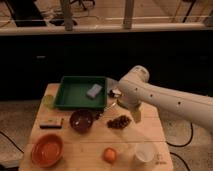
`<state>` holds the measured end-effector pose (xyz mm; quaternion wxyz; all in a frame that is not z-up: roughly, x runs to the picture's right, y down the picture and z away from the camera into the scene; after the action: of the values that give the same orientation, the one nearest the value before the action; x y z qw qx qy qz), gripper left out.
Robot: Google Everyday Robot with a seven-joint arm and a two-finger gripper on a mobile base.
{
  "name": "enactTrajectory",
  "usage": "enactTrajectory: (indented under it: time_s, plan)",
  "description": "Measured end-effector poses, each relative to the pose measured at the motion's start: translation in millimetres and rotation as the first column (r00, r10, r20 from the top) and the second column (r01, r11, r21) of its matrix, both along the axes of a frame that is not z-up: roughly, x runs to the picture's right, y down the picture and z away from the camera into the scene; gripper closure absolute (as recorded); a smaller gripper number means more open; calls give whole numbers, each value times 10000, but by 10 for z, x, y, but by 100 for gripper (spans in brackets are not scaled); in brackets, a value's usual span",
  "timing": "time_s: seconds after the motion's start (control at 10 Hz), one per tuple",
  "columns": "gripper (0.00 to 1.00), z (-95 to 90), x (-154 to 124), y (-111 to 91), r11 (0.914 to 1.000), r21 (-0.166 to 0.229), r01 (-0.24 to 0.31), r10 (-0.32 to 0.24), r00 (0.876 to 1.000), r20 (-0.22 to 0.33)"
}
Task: Place grapes in red bowl
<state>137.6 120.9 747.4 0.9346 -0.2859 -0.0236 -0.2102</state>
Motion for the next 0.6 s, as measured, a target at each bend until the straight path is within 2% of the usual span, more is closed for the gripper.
enactTrajectory:
  time_s: [0.6]
  plan:
    - [20,177,-98,159,9990,-296,-332,343,9986,393]
